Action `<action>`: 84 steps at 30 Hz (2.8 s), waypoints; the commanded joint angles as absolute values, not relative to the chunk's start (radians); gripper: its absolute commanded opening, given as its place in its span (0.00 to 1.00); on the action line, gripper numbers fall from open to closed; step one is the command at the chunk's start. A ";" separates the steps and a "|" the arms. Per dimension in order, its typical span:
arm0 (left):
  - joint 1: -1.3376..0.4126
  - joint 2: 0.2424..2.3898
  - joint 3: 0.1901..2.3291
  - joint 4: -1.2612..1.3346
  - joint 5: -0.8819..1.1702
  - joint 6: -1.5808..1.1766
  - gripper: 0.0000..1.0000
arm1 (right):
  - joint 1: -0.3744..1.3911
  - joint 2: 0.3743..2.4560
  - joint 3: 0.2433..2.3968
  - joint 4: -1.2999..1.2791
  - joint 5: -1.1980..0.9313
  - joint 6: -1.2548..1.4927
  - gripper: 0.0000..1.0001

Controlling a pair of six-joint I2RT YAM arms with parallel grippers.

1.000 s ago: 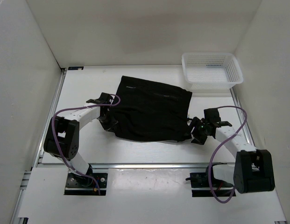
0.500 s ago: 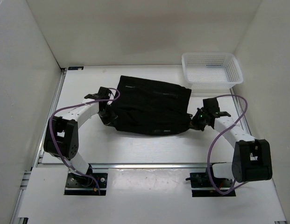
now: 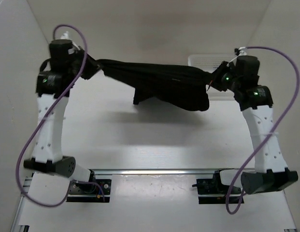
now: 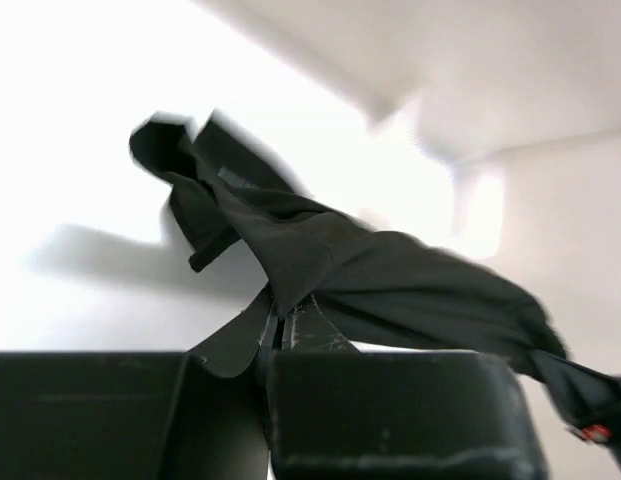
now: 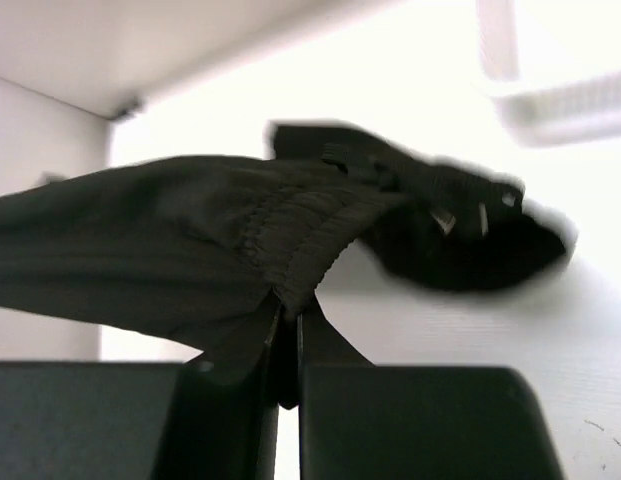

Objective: Fold and stack the shorts
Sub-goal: Flatten the shorts out

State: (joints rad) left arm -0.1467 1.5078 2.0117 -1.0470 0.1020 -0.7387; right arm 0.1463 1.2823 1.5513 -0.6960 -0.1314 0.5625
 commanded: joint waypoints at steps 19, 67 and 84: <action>-0.126 1.089 2.487 -1.144 -0.187 -0.730 0.10 | 0.138 1.015 2.045 -1.081 -0.307 0.508 0.00; 0.026 1.722 1.623 -0.970 0.084 -0.555 0.73 | 0.285 1.663 1.313 -0.614 -0.181 0.472 0.52; -0.426 1.437 0.829 -0.778 0.206 -0.883 0.96 | 0.244 1.871 1.227 -0.427 -0.342 0.528 0.70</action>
